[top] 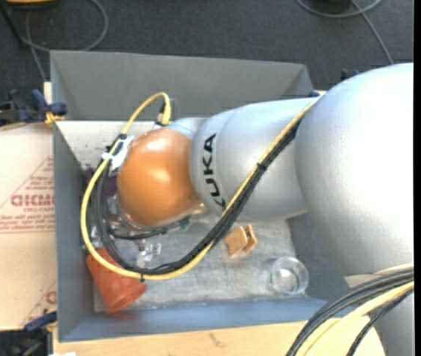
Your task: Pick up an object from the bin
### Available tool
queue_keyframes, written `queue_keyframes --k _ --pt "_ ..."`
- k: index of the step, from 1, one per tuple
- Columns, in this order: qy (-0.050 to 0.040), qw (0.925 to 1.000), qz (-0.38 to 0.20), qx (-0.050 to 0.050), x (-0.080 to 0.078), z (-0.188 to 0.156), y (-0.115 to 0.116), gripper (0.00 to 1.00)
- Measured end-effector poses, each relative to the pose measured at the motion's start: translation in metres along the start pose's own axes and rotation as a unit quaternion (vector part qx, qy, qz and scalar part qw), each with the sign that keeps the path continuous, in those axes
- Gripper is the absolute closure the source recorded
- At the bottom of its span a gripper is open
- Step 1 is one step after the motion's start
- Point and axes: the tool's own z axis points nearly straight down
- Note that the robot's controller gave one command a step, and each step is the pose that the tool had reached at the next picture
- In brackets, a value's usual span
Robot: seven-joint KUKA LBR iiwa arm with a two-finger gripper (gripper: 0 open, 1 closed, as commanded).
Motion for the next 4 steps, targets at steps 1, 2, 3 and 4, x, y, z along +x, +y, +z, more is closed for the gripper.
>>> queue_keyframes --k 1,2,3,4 --pt "0.0099 0.9998 -0.012 -0.009 0.004 0.004 0.006 0.0" --pt "0.006 0.9718 -0.235 -0.013 0.021 -0.015 0.039 1.0" --pt "0.0064 0.9721 -0.234 -0.013 0.021 -0.015 0.039 1.0" --pt "0.0069 0.9723 -0.233 -0.014 0.021 -0.015 0.039 1.0"
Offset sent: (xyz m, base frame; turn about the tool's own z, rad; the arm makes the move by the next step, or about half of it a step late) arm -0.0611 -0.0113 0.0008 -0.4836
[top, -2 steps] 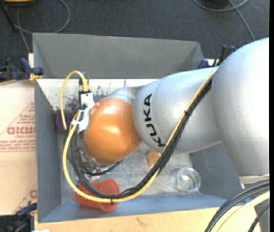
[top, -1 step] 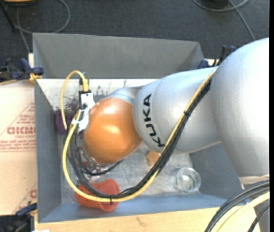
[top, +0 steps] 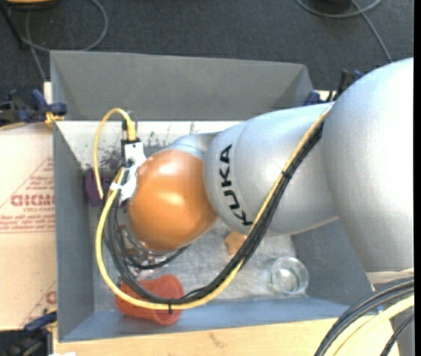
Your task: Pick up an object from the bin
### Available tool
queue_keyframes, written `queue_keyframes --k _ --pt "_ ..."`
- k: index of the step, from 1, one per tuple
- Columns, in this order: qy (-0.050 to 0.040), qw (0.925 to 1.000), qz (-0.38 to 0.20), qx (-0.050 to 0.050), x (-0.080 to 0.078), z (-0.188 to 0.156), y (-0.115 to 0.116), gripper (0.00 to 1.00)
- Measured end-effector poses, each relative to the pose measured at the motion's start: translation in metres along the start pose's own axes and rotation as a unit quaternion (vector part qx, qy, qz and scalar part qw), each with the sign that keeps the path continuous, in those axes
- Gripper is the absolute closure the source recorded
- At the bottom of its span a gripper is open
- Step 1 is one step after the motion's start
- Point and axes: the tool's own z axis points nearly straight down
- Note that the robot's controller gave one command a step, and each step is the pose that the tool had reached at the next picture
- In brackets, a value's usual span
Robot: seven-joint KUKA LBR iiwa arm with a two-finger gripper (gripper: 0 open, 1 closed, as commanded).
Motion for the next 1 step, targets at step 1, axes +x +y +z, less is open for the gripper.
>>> queue_keyframes --k 1 --pt "0.0003 1.0 0.0 0.0 0.0 -0.0001 0.0 1.0"
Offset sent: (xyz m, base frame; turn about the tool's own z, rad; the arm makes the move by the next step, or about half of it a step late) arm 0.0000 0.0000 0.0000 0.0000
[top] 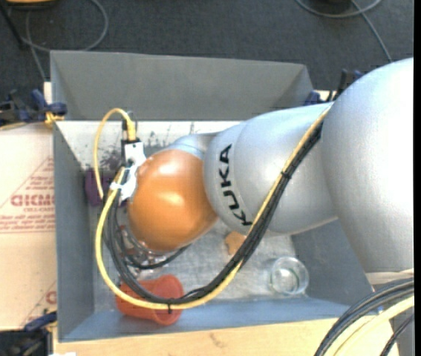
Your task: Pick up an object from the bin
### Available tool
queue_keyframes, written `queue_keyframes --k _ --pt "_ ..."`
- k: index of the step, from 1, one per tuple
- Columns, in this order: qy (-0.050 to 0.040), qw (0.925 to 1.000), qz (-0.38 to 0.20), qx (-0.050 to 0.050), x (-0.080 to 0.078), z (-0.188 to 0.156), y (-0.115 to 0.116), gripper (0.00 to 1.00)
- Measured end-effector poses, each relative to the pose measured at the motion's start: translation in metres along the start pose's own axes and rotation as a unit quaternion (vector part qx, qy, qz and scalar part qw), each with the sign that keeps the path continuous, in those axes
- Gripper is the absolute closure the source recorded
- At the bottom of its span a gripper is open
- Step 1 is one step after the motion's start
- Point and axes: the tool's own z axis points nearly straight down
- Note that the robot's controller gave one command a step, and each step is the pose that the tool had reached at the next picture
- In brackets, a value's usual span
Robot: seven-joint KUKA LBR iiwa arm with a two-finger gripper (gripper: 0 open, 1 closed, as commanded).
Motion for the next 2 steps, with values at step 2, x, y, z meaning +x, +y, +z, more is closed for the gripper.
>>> queue_keyframes --k 2 --pt "0.0006 1.0 0.001 -0.001 0.0001 -0.0001 0.0 1.0"
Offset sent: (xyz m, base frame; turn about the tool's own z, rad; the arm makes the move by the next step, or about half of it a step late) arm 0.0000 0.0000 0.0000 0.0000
